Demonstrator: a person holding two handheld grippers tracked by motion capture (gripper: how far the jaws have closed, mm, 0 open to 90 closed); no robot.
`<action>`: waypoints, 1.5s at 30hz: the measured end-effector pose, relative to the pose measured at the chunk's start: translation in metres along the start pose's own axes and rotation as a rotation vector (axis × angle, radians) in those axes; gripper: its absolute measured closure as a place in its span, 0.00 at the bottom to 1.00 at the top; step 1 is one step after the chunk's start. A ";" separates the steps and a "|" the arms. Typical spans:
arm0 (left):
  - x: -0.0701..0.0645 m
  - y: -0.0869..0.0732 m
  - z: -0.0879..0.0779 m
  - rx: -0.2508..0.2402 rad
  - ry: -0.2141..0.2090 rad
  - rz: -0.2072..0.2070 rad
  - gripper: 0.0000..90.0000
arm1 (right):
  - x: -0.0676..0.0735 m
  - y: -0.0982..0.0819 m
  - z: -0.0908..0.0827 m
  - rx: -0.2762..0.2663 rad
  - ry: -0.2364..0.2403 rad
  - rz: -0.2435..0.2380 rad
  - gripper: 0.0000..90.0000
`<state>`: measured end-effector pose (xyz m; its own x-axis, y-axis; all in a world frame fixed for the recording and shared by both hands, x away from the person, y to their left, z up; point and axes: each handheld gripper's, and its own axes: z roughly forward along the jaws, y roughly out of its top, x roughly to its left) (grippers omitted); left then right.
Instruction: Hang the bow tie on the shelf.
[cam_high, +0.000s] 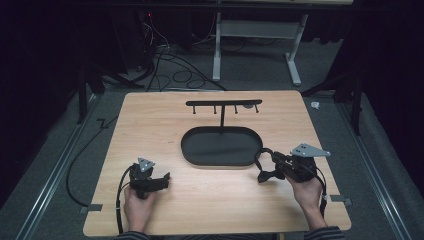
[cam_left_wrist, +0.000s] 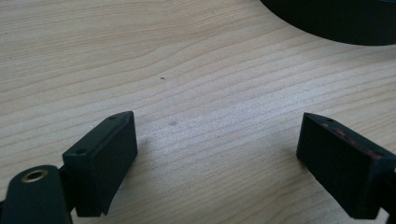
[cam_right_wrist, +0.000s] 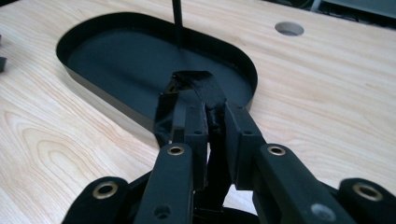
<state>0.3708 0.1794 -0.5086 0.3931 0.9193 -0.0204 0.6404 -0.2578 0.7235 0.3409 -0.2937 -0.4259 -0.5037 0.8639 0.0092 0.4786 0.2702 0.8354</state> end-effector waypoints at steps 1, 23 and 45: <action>0.000 0.000 0.000 0.001 0.000 0.000 0.14 | 0.000 0.002 0.000 -0.004 0.002 -0.001 0.91; 0.000 0.000 0.000 0.000 0.000 0.000 0.14 | 0.011 0.037 0.001 -0.057 0.059 -0.051 0.91; 0.000 0.000 0.000 0.001 0.000 0.000 0.14 | 0.017 0.068 0.020 -0.058 0.115 -0.071 0.91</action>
<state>0.3708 0.1794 -0.5085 0.3935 0.9191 -0.0207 0.6412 -0.2583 0.7226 0.3790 -0.2520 -0.3798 -0.6157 0.7879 0.0090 0.3978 0.3009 0.8667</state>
